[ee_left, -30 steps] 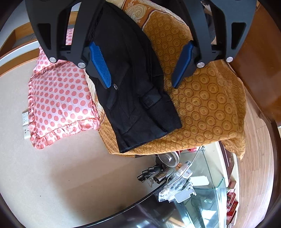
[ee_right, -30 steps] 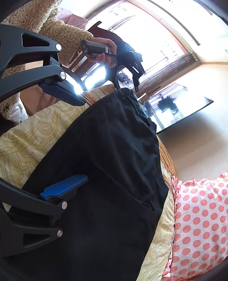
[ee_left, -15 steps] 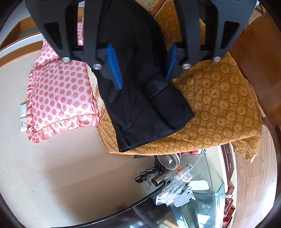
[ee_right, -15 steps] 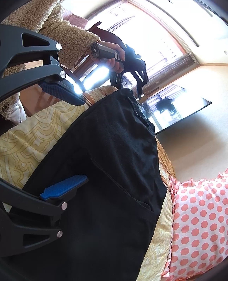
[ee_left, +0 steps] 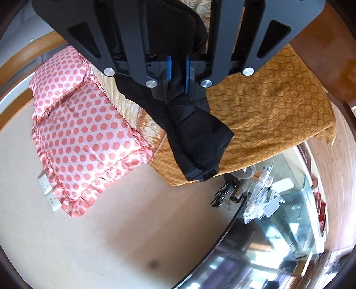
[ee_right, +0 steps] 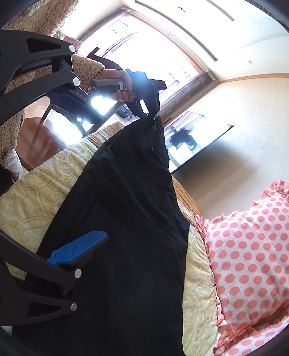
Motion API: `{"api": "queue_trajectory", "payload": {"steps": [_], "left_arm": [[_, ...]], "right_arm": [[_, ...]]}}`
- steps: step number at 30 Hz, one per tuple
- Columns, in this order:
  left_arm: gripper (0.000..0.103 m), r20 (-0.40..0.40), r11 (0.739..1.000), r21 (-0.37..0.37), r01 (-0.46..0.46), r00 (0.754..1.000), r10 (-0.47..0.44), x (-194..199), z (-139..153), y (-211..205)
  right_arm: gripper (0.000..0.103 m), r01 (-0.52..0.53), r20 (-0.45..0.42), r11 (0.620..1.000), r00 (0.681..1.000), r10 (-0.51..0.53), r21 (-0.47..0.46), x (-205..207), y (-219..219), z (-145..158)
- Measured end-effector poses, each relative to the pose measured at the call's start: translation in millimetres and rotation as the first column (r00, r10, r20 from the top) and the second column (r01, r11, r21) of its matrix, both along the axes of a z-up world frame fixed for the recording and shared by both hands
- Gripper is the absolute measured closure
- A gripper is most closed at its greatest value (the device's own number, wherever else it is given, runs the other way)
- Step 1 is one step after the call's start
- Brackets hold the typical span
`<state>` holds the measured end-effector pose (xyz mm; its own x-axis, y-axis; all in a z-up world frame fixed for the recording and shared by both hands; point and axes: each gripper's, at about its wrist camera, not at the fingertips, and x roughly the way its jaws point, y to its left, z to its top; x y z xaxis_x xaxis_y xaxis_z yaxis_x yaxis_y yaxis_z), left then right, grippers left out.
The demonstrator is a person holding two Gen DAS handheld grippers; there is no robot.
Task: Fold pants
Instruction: 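Lift the pants edge with the left tool, fold it over, and open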
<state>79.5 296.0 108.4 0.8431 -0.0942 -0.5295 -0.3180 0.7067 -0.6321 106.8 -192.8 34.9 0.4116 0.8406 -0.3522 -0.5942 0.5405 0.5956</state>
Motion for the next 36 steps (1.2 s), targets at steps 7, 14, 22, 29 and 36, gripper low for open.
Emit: {"api": "queue_trajectory", "payload": {"steps": [7, 14, 22, 29, 36], "left_arm": [[0.096, 0.078, 0.972, 0.103, 0.210, 0.973, -0.219, 28, 52, -94], [0.096, 0.147, 0.888, 0.161, 0.432, 0.879, -0.454, 45, 82, -215], [0.096, 0.088, 0.639, 0.130, 0.758, 0.633, -0.769, 42, 42, -379], [0.096, -0.062, 0.505, 0.096, 0.858, 0.511, -0.857, 32, -28, -444], [0.094, -0.066, 0.493, 0.155, 0.856, 0.507, -0.859, 26, -20, -451]], "right_arm": [[0.001, 0.169, 0.015, 0.985, 0.985, -0.170, 0.042, -17, -78, 10], [0.001, 0.312, 0.014, 0.948, 0.950, -0.313, 0.067, -36, -137, 10], [0.001, 0.428, -0.013, 0.901, 0.903, -0.429, 0.066, -57, -186, 2], [0.001, 0.508, -0.031, 0.860, 0.862, -0.507, 0.058, -70, -221, -1], [0.001, 0.550, -0.031, 0.832, 0.835, -0.550, 0.075, -69, -231, 0]]}}
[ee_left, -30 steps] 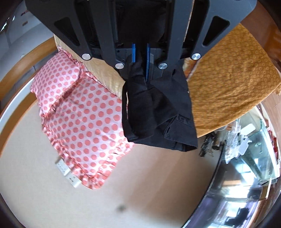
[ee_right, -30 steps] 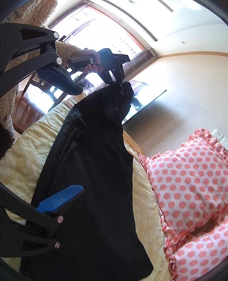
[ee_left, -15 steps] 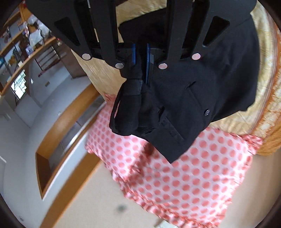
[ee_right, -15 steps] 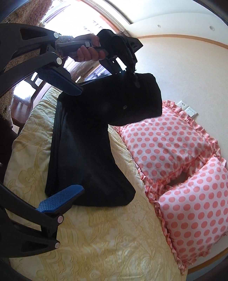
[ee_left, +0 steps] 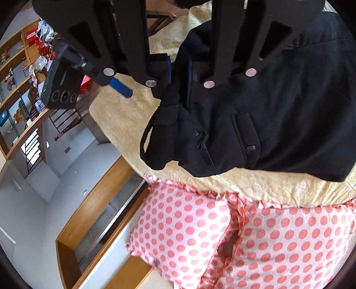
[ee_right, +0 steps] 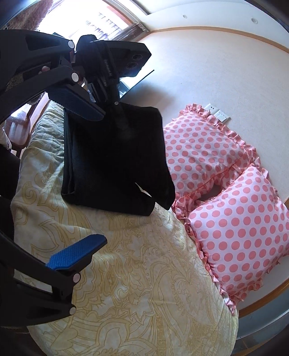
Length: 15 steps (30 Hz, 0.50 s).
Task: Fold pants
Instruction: 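Lift the pants edge with the left tool, fold it over, and open, then close the right tool on the edge of the folded pants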
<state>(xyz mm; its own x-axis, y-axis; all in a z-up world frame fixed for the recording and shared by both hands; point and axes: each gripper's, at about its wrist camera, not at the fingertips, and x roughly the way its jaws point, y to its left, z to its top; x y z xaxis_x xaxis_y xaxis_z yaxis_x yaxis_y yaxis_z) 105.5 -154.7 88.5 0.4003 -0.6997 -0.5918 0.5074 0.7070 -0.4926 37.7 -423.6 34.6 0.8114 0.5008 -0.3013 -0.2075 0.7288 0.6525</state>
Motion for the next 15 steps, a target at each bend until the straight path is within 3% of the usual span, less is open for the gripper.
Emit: {"api": "queue_trajectory", "payload": {"steps": [3, 7, 9, 12, 15], "left_arm": [[0.091, -0.072, 0.999, 0.017, 0.034, 0.997, -0.032, 9, -23, -10], [0.080, -0.029, 0.998, -0.003, 0.058, 0.998, -0.058, 2, -18, 1], [0.024, -0.033, 0.990, -0.087, 0.113, 0.993, -0.117, -5, -9, 14], [0.011, 0.035, 0.983, -0.150, 0.106, 0.994, -0.102, -23, 12, 46], [0.003, 0.146, 0.991, -0.118, -0.062, 0.986, 0.079, -30, 26, 88]], "right_arm": [[0.001, 0.021, 0.021, 1.000, 1.000, -0.021, -0.015, -2, 2, 9], [0.001, 0.043, 0.067, 0.996, 0.997, -0.038, -0.079, -6, 6, 28], [0.001, 0.040, 0.100, 0.995, 0.995, -0.030, -0.095, -6, 10, 40], [0.001, 0.013, 0.168, 0.994, 0.986, 0.005, -0.107, -2, 23, 62], [0.001, -0.075, 0.192, 0.989, 0.976, 0.099, -0.128, 18, 48, 76]]}}
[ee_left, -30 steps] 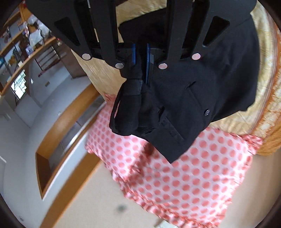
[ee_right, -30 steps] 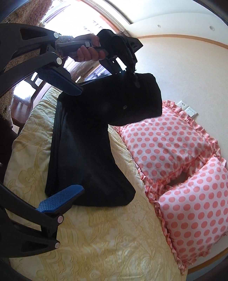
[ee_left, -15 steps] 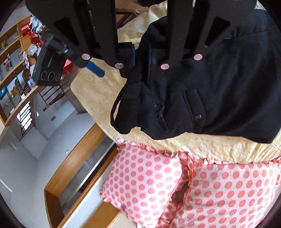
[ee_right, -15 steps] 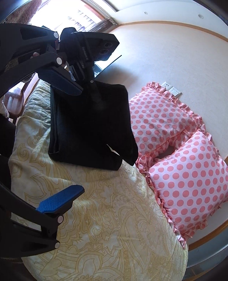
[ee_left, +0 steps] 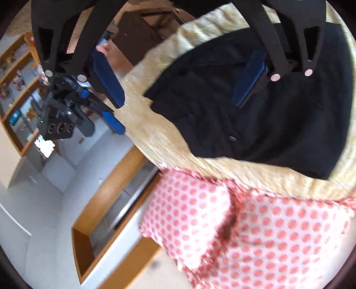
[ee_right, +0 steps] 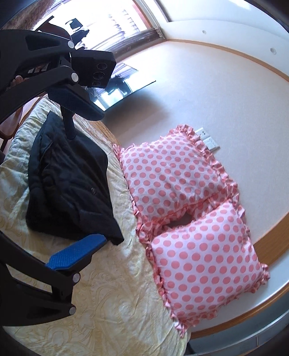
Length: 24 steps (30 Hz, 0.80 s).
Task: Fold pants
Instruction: 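Close the right tool on the edge of the folded pants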
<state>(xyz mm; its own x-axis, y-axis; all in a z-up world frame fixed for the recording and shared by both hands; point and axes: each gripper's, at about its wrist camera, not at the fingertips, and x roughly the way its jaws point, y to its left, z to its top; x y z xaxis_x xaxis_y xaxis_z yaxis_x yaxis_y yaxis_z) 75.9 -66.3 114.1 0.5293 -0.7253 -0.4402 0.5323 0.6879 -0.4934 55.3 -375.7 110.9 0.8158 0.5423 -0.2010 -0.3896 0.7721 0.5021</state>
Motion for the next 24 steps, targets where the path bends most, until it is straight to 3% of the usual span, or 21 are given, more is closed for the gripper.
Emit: {"api": "queue_trajectory", "payload": {"steps": [2, 4, 7, 9, 12, 14, 16, 20, 22, 24], "left_arm": [[0.002, 0.072, 0.979, 0.119, -0.163, 0.985, 0.155, 2, -1, 19], [0.002, 0.080, 0.954, 0.183, -0.237, 0.971, 0.225, 5, -9, 31], [0.002, 0.031, 0.958, 0.188, -0.218, 0.976, 0.216, 9, -24, 40], [0.002, -0.018, 0.961, 0.187, -0.206, 0.977, 0.213, 13, -36, 43], [0.003, -0.176, 0.966, 0.164, -0.199, 0.958, 0.227, 31, -66, 54], [0.002, -0.164, 0.972, 0.112, -0.207, 0.961, 0.224, 27, -72, 62], [0.002, -0.178, 0.971, 0.122, -0.205, 0.958, 0.224, 27, -71, 63], [0.002, -0.124, 0.975, 0.113, -0.192, 0.971, 0.205, 23, -54, 61], [0.002, -0.091, 0.970, 0.150, -0.190, 0.975, 0.205, 21, -52, 56], [0.002, -0.135, 0.959, 0.214, -0.186, 0.967, 0.218, 29, -66, 52]], "right_arm": [[0.001, -0.061, -0.048, 0.997, 0.997, 0.059, -0.051, 21, 24, -3], [0.001, -0.125, -0.110, 0.990, 0.987, 0.118, -0.061, 40, 45, -15], [0.001, -0.159, -0.205, 0.987, 0.966, 0.156, 0.000, 62, 57, -35], [0.001, -0.102, -0.273, 0.995, 0.957, 0.097, -0.005, 69, 53, -49], [0.001, -0.060, -0.388, 0.998, 0.920, 0.053, -0.005, 74, 43, -81], [0.001, -0.063, -0.348, 0.998, 0.936, 0.049, -0.028, 65, 42, -85], [0.001, -0.061, -0.352, 0.995, 0.936, 0.030, -0.079, 62, 47, -78], [0.001, -0.074, -0.291, 0.997, 0.955, 0.061, -0.031, 53, 48, -60], [0.001, -0.070, -0.294, 0.995, 0.955, 0.046, -0.070, 51, 51, -63], [0.001, -0.089, -0.351, 0.984, 0.936, 0.030, -0.152, 57, 58, -79]]}}
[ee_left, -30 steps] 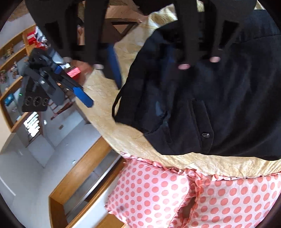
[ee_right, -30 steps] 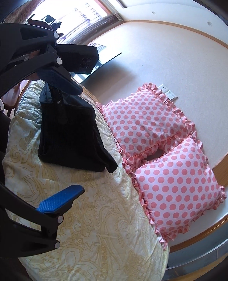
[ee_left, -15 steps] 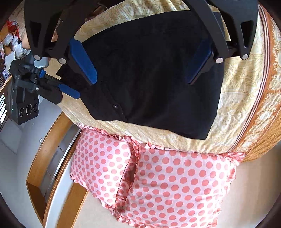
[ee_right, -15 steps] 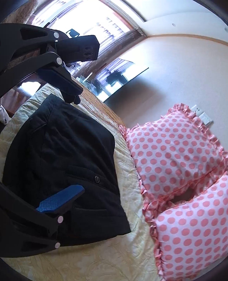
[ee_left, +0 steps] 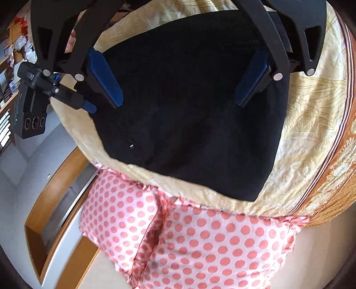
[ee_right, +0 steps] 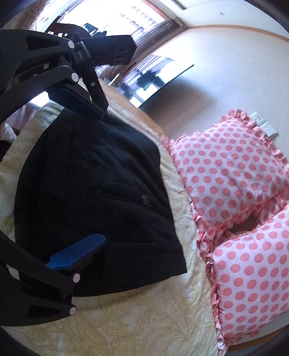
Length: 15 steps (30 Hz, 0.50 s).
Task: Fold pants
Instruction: 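Close the right tool on the edge of the folded pants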
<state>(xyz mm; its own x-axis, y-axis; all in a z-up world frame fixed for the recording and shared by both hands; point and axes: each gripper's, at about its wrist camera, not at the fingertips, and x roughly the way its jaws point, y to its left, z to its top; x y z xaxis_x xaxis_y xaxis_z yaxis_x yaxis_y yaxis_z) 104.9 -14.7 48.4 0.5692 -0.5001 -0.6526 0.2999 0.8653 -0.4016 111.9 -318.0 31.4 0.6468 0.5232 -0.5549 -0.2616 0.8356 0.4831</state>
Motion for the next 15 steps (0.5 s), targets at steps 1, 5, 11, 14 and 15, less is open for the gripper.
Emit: {"api": "queue_trajectory", "payload": {"steps": [1, 5, 11, 14, 15], "left_arm": [[0.003, -0.008, 1.000, 0.004, 0.011, 1.000, -0.011, 3, -6, -1], [0.002, 0.056, 0.998, 0.052, 0.032, 0.998, -0.035, -10, -7, -4], [0.002, 0.111, 0.997, 0.056, 0.056, 0.992, -0.062, -24, -13, -1], [0.002, 0.118, 0.997, 0.059, 0.057, 0.991, -0.064, -26, -14, -1], [0.002, 0.119, 0.997, 0.059, 0.057, 0.991, -0.064, -26, -14, -1]], "right_arm": [[0.001, -0.012, 0.033, 0.999, 0.999, 0.014, -0.049, -3, 5, 3], [0.001, -0.009, 0.085, 1.000, 0.996, 0.010, -0.011, -3, -9, 33], [0.021, 0.148, -0.110, 0.982, 0.985, -0.136, 0.120, 51, -78, 20], [0.021, 0.166, -0.202, 0.975, 0.970, -0.134, 0.146, 68, -89, -2], [0.021, 0.168, -0.222, 0.975, 0.966, -0.134, 0.143, 72, -90, -7]]}}
